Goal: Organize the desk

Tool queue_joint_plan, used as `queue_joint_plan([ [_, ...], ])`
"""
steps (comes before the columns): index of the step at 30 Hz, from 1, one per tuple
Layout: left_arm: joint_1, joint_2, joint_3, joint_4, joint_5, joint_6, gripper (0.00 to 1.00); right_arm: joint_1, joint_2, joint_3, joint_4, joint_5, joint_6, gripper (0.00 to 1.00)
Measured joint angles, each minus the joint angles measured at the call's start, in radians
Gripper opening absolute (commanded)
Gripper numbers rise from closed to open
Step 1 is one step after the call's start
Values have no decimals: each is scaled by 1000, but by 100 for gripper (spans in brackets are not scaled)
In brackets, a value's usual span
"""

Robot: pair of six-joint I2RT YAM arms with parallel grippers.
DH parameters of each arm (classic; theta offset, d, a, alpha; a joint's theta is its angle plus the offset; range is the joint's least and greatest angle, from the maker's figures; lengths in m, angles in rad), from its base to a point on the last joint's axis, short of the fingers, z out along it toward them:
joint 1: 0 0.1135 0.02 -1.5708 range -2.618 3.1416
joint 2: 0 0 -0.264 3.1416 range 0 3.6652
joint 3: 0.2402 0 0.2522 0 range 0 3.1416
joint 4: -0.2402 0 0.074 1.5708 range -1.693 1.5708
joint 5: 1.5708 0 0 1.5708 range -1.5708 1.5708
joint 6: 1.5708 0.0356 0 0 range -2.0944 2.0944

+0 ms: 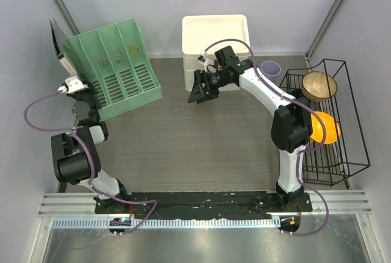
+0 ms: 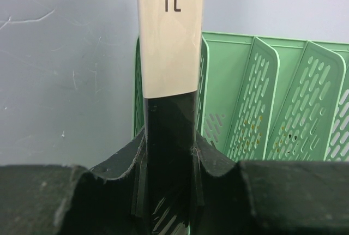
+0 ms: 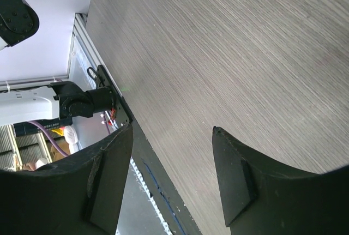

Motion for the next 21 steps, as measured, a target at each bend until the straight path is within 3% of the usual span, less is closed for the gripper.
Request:
queue_joint_plan([
  [5,1,-25,6,-48,-1,3,35,0,10,-2,1,-4,-1,65],
  [12,5,-130,174,-398,26,45,37,0,10,-11,3,-9,-5,65],
  [21,5,-142,304,-652,58,105,39,-3,10,-21,10,-18,-8,64],
])
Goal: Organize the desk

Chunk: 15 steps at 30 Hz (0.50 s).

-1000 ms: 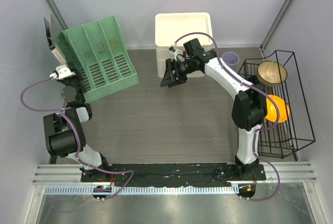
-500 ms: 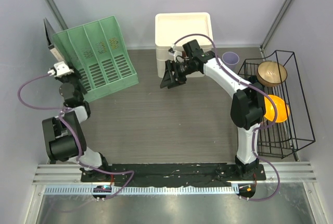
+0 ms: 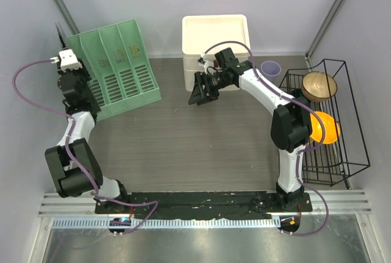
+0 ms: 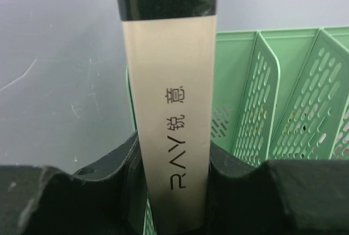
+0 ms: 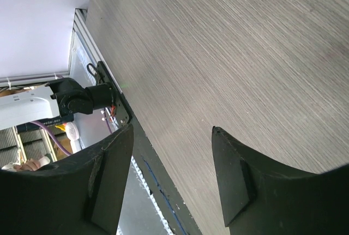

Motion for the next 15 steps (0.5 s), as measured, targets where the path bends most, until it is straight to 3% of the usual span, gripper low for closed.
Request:
queue_joint_plan([
  [4,0,21,55,-94,7,16,33,-3,0,-14,0,-4,0,65],
  [5,0,25,66,-117,8,21,27,-4,0,-17,1,-5,-1,65],
  [6,0,29,74,-134,8,24,15,-4,0,-18,0,-5,-1,64],
  [9,0,36,95,-171,8,32,1,-4,0,-18,2,-5,0,64],
  [15,0,36,98,-180,16,39,0,-8,0,-18,6,-5,0,64],
])
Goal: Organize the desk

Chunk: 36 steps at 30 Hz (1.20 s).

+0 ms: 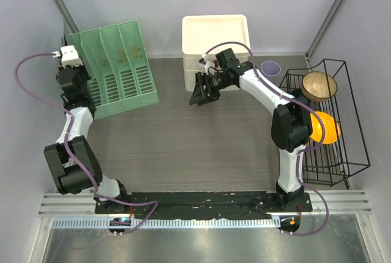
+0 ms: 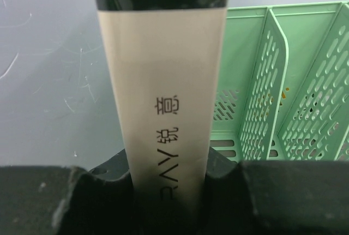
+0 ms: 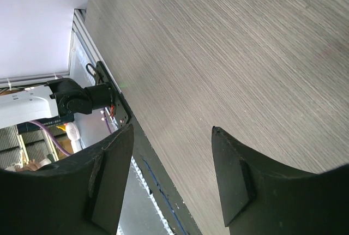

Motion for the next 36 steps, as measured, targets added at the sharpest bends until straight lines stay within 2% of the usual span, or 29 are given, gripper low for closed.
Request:
queue_joint_plan([
  [15,0,-161,-178,105,69,-23,0,-2,0,-10,1,-8,-1,64],
  [36,1,-118,-197,330,5,-61,0,-15,0,-28,2,-16,-11,64],
])
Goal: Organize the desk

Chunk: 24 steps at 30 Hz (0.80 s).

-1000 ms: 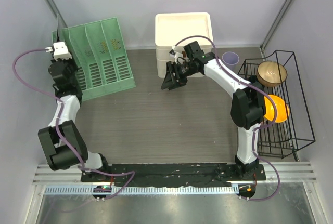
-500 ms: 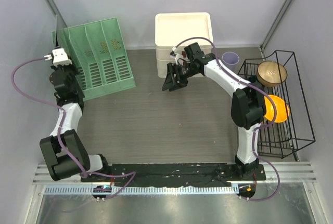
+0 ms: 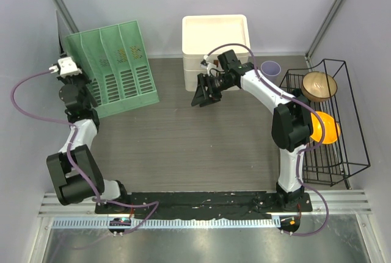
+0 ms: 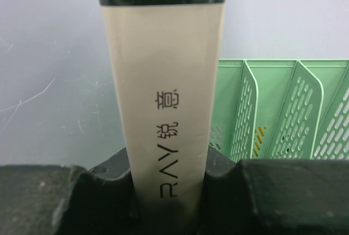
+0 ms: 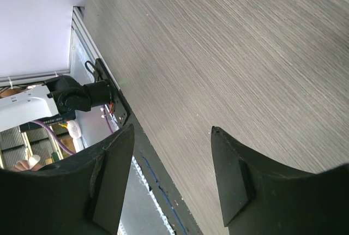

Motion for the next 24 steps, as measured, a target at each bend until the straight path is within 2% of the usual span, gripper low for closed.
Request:
queue_joint_plan([
  [14,19,133,-32,216,4,-6,0,-5,0,-4,0,-3,0,64],
  [24,44,166,-34,270,23,-16,0,-5,0,-5,0,-4,0,64],
])
